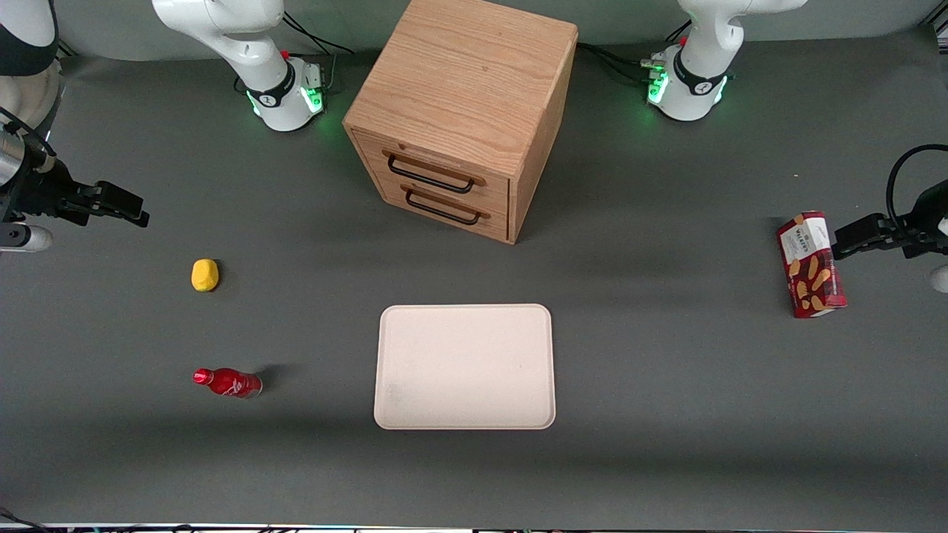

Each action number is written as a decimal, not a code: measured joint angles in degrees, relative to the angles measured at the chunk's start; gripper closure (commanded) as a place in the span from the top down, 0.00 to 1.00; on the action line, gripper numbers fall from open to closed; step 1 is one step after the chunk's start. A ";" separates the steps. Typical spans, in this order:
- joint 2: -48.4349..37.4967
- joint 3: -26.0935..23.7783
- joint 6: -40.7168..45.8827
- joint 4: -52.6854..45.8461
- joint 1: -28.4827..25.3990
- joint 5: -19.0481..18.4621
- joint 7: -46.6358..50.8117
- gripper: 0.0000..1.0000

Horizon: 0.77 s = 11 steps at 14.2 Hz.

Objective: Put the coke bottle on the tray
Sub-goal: 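Move the right gripper down toward the red Coca-Cola bottle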

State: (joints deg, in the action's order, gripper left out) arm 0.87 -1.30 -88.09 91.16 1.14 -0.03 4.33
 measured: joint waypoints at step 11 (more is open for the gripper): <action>7.21 -0.30 -6.87 0.11 -1.06 -0.47 -0.49 1.00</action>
State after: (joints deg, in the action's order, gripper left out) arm 8.08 -1.60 -94.96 91.27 0.07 -0.50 3.84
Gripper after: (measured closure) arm 0.000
